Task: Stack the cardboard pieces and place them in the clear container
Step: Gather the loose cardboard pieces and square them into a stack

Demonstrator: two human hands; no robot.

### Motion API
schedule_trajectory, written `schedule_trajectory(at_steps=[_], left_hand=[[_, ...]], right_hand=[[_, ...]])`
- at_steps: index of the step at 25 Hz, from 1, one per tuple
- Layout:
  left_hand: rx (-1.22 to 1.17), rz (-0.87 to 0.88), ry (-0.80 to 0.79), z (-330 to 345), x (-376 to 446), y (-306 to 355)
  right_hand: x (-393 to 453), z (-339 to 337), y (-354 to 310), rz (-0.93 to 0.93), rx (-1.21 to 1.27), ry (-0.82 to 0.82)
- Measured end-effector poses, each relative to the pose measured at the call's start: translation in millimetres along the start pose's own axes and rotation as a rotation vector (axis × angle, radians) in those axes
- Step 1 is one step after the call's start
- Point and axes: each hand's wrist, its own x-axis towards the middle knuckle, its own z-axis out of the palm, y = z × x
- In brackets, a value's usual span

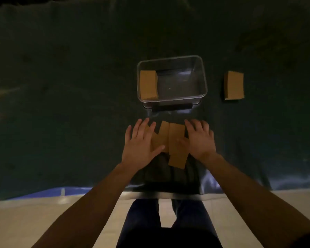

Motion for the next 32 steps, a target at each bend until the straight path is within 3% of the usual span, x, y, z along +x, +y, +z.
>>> schedule_trajectory(at_steps=[8,11,13,15,17,22,26,32], left_hand=[[-0.048,0.033,-0.020,23.4,17.3,-2.2],[-0.067,0.011,-0.014,24.2,19.1,-1.7],[-0.079,0.017,-0.016,26.2,18.9,1.6],[-0.101,0.027,-0.012,28.0,19.1,4.1],[-0.134,0.027,-0.007,29.7,20.4,6.8],[-0.124,0.035,-0.037,33.4,22.0,15.6],[-0.128,0.034,-0.092,42.2,16.2,15.3],[-0.119,0.021,-0.053,40.7,9.5,2.0]], right_hand=[[24.7,17.3,-14.4,0.014,-0.092,-0.046],[29.2,14.9,-21.3,0.053,-0.029,0.023],[27.6,11.9,-19.6,0.063,0.136,0.049],[21.0,6.2,-11.6,0.126,0.467,-0.043],[9.9,3.2,2.0,0.203,0.642,-0.112],[-10.0,17.1,8.1,0.180,0.422,-0.247],[-11.5,29.1,-7.3,0.190,0.230,-0.109],[-2.1,20.9,-17.8,0.281,0.178,-0.019]])
